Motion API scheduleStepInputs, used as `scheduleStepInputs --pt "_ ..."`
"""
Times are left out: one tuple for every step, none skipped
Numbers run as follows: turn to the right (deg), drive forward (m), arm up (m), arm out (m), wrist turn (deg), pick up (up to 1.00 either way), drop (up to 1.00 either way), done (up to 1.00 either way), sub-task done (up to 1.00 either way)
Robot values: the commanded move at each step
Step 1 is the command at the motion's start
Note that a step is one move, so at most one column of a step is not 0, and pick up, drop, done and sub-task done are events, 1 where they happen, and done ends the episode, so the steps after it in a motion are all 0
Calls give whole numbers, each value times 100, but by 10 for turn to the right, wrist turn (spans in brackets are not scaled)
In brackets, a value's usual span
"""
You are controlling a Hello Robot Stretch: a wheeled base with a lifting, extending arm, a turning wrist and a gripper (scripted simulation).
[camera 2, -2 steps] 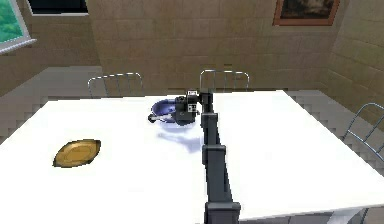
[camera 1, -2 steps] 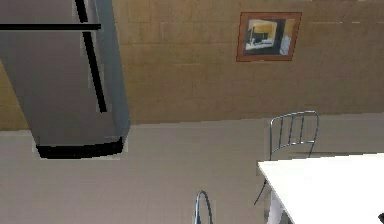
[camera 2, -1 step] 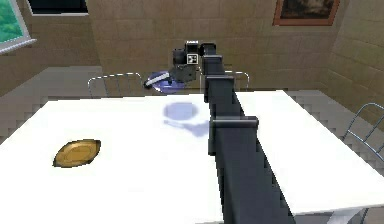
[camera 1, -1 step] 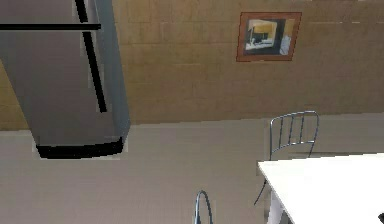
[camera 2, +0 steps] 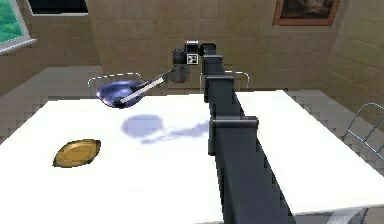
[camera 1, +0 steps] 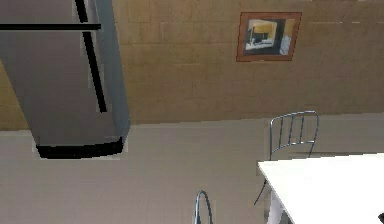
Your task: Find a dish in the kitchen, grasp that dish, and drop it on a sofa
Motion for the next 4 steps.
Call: scheduleStepInputs --pt "0 0 0 0 -450 0 0 0 0" --pt "0 0 0 0 -90 0 0 0 0" --pt "0 0 0 -48 0 0 0 0 0" --pt "-450 0 0 0 0 0 0 0 0"
